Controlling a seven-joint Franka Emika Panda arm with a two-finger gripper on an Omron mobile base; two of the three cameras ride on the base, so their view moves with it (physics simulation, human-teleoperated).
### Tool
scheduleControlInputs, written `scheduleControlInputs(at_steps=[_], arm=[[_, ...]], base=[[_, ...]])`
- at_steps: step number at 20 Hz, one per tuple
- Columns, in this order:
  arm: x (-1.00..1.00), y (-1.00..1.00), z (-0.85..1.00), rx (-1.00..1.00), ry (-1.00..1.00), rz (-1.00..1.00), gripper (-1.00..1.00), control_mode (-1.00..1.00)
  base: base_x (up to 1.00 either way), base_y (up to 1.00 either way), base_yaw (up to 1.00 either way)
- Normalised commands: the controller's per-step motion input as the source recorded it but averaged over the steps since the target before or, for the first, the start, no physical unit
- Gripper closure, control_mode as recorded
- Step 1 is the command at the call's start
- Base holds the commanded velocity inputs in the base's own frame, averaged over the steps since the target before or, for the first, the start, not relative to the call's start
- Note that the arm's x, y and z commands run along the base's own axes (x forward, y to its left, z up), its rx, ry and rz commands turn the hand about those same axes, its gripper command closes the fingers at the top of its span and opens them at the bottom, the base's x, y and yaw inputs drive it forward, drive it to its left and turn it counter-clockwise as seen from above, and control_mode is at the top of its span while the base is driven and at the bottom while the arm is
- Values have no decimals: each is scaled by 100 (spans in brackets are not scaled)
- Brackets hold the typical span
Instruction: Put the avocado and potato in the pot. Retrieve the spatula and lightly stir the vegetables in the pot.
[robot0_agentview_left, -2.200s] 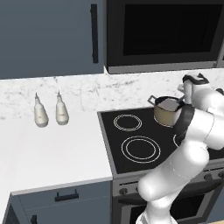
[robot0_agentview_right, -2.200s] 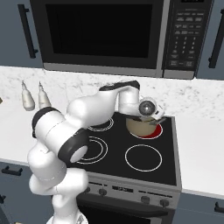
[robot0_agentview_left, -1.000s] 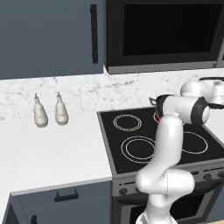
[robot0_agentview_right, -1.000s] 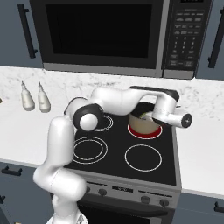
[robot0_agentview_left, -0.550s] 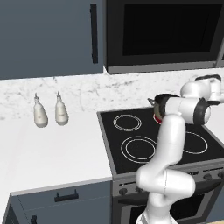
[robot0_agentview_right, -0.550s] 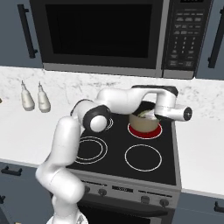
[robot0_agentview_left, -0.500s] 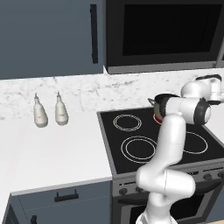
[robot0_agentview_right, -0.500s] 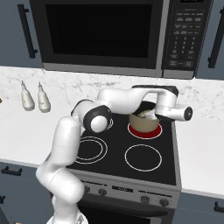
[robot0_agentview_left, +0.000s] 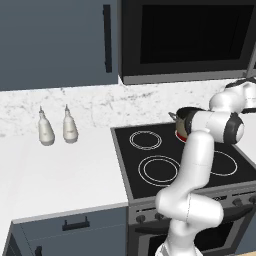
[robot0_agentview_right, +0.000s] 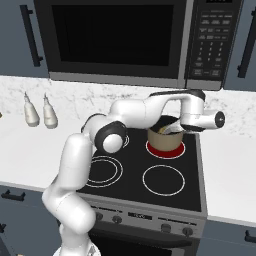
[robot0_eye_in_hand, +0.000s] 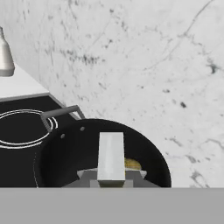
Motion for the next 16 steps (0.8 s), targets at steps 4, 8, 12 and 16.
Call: scheduleControlInputs(at_steps=[4,8,12,16], arm=[[0,0,-39,-17,5,0,100,-100],[-8,0,-15,-14,1,0,100,-100],[-29,0,10,-8,0,0,100,-100],[-49,0,36,-2,0,1,100,-100]], base=[[0,0,0],[0,0,0],[0,0,0],[0,0,0]])
